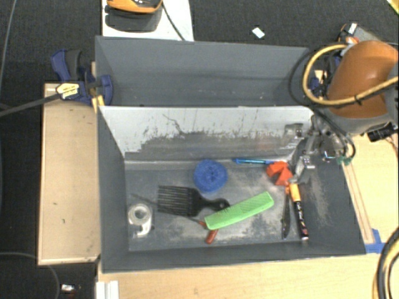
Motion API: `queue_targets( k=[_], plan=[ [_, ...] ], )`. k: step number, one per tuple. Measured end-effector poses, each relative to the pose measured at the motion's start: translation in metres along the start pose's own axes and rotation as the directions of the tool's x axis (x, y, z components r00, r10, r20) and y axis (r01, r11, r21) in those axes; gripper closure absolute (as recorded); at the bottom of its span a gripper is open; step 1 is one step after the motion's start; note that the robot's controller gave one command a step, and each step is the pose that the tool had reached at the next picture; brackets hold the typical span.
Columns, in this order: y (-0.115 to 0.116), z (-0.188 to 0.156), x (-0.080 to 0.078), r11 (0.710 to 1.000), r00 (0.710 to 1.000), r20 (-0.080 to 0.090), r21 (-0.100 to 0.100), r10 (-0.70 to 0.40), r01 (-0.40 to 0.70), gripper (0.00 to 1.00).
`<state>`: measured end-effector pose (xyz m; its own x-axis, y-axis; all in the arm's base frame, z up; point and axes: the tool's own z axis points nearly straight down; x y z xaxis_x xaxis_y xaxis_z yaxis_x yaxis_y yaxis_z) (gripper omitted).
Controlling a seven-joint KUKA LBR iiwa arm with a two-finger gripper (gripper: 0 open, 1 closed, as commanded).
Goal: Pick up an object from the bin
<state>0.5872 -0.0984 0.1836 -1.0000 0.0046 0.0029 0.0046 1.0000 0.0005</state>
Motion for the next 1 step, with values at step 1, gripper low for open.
queue_targets(
  k=[1],
  plan=[
    [0.0003, -0.0038, -0.0018, 1.0, 1.0, 0.007, 0.001, -0.003, 0.003, 0.0]
  ],
)
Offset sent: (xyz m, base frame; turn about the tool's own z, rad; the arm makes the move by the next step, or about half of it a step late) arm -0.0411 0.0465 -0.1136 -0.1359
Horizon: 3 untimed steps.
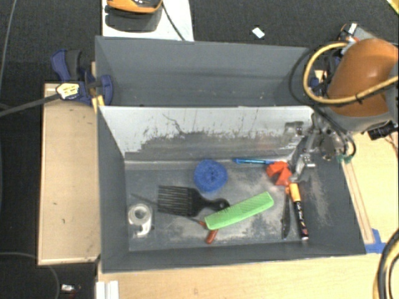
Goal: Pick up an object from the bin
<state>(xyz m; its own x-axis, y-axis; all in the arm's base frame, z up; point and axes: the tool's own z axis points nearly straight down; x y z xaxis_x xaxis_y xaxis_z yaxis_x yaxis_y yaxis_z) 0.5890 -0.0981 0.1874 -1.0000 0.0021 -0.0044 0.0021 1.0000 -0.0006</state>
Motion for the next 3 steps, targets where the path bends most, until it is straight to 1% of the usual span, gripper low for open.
queue_targets(
  k=[1, 2, 3],
  plan=[
    [0.03, 0.076, 0.028, 0.996, 0.996, 0.004, 0.0, -0.084, 0.084, 0.0],
    [0.06, 0.071, 0.028, 1.0, 1.0, 0.005, 0.001, 0.017, -0.017, 0.0],
    [0.113, 0.084, 0.071, 0.978, 0.978, 0.001, 0.0, -0.207, 0.207, 0.0]
  ],
)
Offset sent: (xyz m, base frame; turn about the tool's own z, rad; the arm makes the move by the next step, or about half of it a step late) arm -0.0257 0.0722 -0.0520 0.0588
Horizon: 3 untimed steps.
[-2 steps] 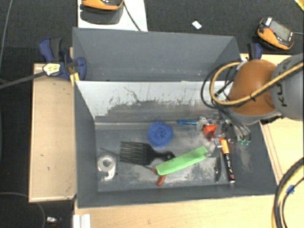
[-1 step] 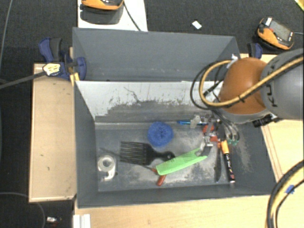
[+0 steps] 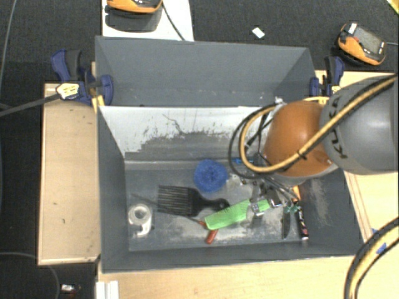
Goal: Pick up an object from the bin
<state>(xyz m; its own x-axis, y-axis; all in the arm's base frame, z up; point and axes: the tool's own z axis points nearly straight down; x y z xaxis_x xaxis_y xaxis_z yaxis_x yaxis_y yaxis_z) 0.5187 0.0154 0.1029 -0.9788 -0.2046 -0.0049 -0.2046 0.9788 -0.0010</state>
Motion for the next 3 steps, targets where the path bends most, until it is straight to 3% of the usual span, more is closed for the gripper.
queue_targets(
  k=[1, 2, 3],
  plan=[
    [0.056, 0.032, 0.019, 0.953, 0.953, 0.018, 0.0, 0.303, -0.303, 0.0],
    [0.098, 0.033, 0.008, 0.999, 0.999, 0.007, 0.001, -0.038, 0.038, 1.0],
    [0.098, 0.033, 0.008, 0.999, 0.999, 0.007, 0.001, -0.039, 0.039, 1.0]
  ],
)
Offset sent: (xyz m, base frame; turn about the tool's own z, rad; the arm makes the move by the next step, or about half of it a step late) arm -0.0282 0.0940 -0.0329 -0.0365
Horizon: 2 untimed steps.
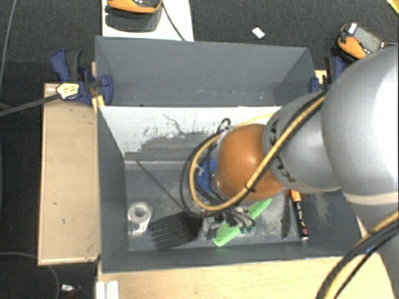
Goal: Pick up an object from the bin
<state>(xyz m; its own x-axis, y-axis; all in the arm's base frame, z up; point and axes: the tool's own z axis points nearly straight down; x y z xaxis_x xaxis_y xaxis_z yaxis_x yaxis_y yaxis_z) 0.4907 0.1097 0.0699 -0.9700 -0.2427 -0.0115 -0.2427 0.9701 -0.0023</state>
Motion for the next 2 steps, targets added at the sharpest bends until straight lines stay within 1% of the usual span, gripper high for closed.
queue_targets(
  k=[1, 2],
  plan=[
    [0.0, -0.0007, 0.0001, 1.0, 1.0, 0.0, 0.0, -0.001, 0.001, 1.0],
    [0.0, -0.0096, 0.0001, 1.0, 1.0, 0.002, 0.0, -0.002, 0.002, 1.0]
  ],
)
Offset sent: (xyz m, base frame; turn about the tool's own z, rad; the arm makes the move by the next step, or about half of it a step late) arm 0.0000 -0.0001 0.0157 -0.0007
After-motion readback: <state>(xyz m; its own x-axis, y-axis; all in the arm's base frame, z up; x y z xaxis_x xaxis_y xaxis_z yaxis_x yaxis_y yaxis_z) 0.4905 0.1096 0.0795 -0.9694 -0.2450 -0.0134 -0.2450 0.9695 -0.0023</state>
